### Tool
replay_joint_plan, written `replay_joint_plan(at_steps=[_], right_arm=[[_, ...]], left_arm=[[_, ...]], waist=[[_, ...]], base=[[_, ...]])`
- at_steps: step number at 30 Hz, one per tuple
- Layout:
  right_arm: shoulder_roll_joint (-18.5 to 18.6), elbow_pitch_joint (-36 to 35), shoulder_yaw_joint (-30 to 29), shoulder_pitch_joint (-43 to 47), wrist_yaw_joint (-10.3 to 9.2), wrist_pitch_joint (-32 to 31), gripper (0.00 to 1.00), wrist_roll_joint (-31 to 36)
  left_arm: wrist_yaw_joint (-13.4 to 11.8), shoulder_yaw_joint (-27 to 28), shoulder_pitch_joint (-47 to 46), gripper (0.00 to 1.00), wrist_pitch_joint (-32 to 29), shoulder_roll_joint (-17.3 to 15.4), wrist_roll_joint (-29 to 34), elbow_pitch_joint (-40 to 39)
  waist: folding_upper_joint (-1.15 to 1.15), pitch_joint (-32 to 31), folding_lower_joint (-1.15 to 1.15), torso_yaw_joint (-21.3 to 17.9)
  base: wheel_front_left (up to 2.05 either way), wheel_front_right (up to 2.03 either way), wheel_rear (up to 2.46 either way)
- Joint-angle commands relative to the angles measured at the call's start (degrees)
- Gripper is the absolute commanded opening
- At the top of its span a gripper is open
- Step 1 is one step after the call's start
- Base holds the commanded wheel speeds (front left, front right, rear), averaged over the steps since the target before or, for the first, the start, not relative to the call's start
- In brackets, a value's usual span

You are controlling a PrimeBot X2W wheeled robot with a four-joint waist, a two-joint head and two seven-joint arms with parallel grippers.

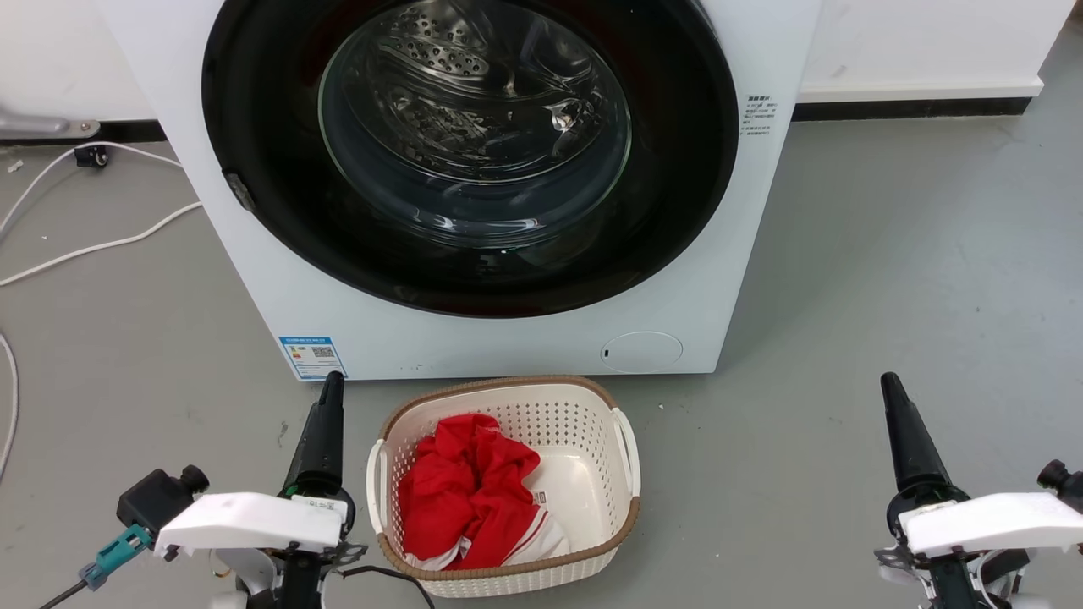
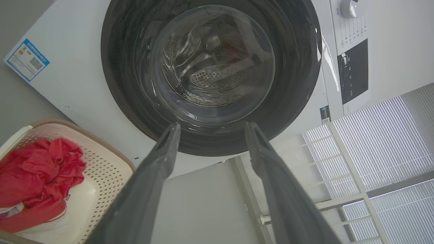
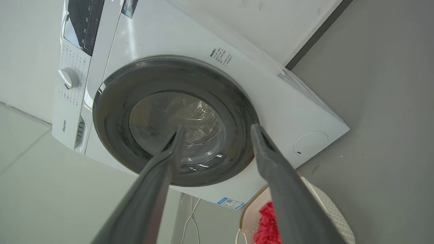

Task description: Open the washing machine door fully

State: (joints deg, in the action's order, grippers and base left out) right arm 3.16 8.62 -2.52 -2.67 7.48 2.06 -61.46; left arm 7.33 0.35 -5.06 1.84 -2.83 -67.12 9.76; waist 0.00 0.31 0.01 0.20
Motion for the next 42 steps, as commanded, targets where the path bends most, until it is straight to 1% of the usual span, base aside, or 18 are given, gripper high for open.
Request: replay_joint_plan(at_steps=[1, 6, 7, 15, 25, 32, 42], right_arm=[[0.0, -1.4, 0.0, -0.4, 0.01, 0.7, 1.0, 4.0], [0.0, -2.3, 0.2, 0.1, 0.01, 1.7, 1.0, 10.6], [0.0, -2.3, 0.2, 0.1, 0.01, 1.7, 1.0, 10.6], [-0.1, -3.5, 0.7, 0.8, 0.01, 3.2, 1.0, 18.8], [-0.1, -4.4, 1.3, 1.3, 0.01, 4.0, 1.0, 27.1], [-0.2, -4.8, 1.7, 1.5, 0.01, 4.0, 1.0, 32.5], [-0.2, -4.2, 1.6, 1.7, 0.01, 3.8, 1.0, 38.4]], left_arm=[[0.1, -0.5, -1.8, 1.0, 0.8, -0.2, 3.5, -1.2], [-0.3, -1.6, -2.1, 1.0, 1.8, -0.2, 9.1, -1.5], [-0.3, -1.6, -2.1, 1.0, 1.8, -0.2, 9.1, -1.5], [-1.1, -3.0, -2.3, 1.0, 3.3, -0.2, 18.2, -1.7], [-1.9, -3.9, -2.4, 1.0, 5.1, -0.1, 27.9, -1.3], [-2.3, -3.9, -2.6, 1.0, 6.2, -0.1, 33.4, -0.9], [-2.8, -3.9, -3.2, 1.0, 7.7, -0.1, 39.8, 0.2]], waist=[[0.0, 0.0, 0.0, 0.1], [0.0, 0.0, 0.0, 0.2], [0.0, 0.0, 0.0, 0.2], [0.0, -0.1, 0.0, 0.4], [0.0, -0.2, 0.0, 0.7], [0.0, -0.2, -0.01, 0.9], [0.0, 0.0, -0.01, 1.0]], base=[[0.0, 0.0, 0.0], [0.0, 0.0, 0.0], [0.0, 0.0, 0.0], [0.0, 0.0, 0.0], [0.0, 0.0, 0.0], [0.0, 0.0, 0.0], [0.0, 0.0, 0.0]])
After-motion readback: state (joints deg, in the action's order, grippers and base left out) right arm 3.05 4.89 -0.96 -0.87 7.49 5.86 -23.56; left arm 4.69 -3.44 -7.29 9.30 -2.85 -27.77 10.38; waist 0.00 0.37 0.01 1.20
